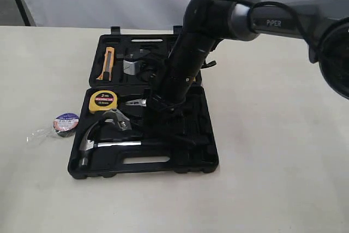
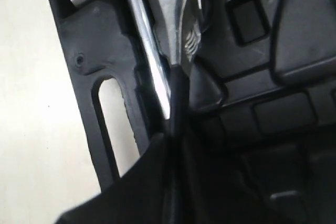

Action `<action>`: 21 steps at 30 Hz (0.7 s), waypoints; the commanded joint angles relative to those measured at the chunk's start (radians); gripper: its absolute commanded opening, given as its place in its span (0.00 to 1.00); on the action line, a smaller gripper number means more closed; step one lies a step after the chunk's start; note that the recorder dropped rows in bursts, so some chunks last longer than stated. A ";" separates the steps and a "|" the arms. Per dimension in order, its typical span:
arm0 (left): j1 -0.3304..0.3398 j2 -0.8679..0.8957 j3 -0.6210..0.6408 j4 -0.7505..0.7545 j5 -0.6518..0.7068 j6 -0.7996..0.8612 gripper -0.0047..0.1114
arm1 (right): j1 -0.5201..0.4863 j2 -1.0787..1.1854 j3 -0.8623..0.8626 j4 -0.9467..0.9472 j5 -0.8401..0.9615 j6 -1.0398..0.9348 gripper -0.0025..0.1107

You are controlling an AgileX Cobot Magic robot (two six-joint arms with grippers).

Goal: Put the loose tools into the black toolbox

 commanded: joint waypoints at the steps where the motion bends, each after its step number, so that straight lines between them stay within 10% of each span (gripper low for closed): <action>1: 0.003 -0.008 0.009 -0.014 -0.017 -0.010 0.05 | -0.005 0.002 -0.001 0.017 0.007 0.006 0.02; 5: 0.003 -0.008 0.009 -0.014 -0.017 -0.010 0.05 | -0.005 0.002 -0.001 0.014 0.007 0.020 0.07; 12: 0.003 -0.008 0.009 -0.014 -0.017 -0.010 0.05 | -0.005 0.002 -0.001 0.011 0.002 0.015 0.51; 21: 0.003 -0.008 0.009 -0.014 -0.017 -0.010 0.05 | -0.005 -0.079 -0.070 -0.172 -0.116 0.158 0.52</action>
